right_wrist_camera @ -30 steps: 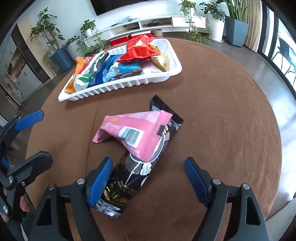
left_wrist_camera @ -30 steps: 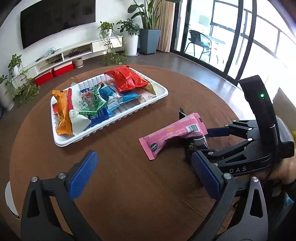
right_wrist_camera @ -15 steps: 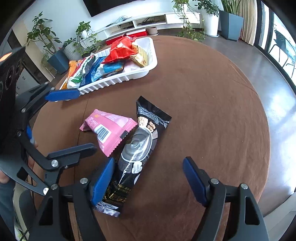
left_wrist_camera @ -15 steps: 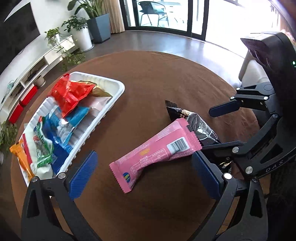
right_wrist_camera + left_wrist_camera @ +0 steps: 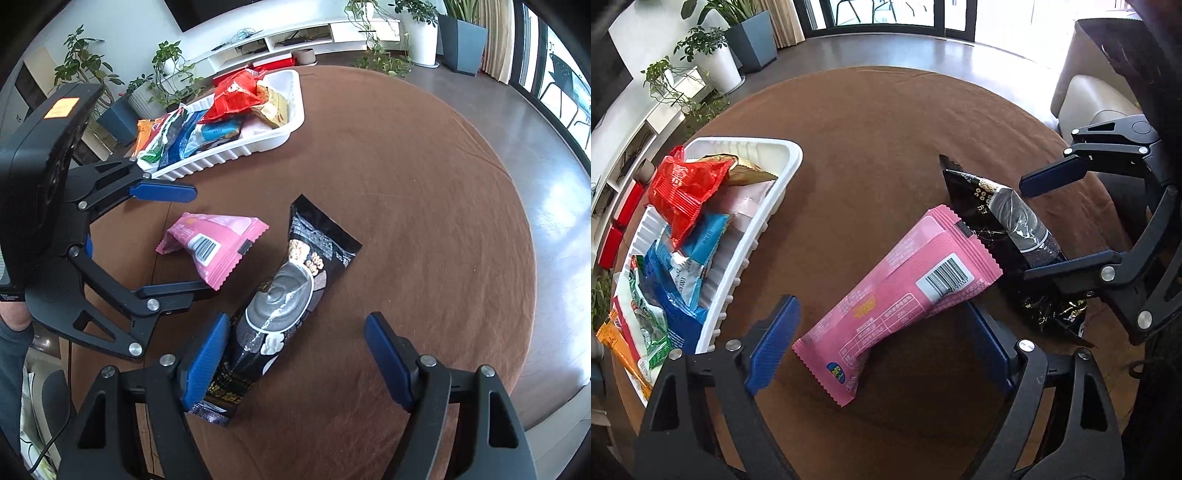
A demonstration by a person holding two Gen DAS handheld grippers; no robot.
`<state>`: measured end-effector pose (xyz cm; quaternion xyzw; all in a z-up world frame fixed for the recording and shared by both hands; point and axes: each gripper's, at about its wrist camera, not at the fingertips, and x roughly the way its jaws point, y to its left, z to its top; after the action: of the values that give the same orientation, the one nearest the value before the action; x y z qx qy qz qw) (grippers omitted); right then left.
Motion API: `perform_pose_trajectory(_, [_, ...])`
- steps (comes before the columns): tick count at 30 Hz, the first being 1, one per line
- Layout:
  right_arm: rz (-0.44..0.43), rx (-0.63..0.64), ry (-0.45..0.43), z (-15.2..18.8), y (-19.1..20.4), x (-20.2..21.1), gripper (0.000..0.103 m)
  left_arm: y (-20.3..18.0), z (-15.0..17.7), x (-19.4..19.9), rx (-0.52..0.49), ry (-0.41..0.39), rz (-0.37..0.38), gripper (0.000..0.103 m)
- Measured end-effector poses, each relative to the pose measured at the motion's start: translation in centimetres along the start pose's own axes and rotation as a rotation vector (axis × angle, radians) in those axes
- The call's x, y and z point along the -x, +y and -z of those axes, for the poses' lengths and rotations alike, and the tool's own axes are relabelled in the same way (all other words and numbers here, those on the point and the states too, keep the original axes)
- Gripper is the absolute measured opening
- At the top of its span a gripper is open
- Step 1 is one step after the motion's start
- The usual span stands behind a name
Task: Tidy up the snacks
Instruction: 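Grasp the pink bar with the left tool while the right tool grasps the black packet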
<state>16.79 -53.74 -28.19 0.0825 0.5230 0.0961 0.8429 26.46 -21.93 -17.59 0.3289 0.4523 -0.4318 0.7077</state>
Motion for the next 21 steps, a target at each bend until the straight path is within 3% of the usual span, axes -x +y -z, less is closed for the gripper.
perform_pose_trajectory(10, [-0.007,-0.013,-0.001,0.4,-0.3,0.4,0.079,0.8,-0.9,-1.9,0.049,0.019,0.044,0.065])
perform_pose_trajectory(15, [-0.009,-0.017,-0.002,0.5,-0.5,0.5,0.078,1.9,-1.3,-1.9,0.100,0.007,0.041,0.033])
perform_pose_trajectory(21, [-0.007,-0.020,-0.004,0.6,-0.5,0.6,0.078,1.9,-1.4,-2.3,0.132,0.001,0.013,0.033])
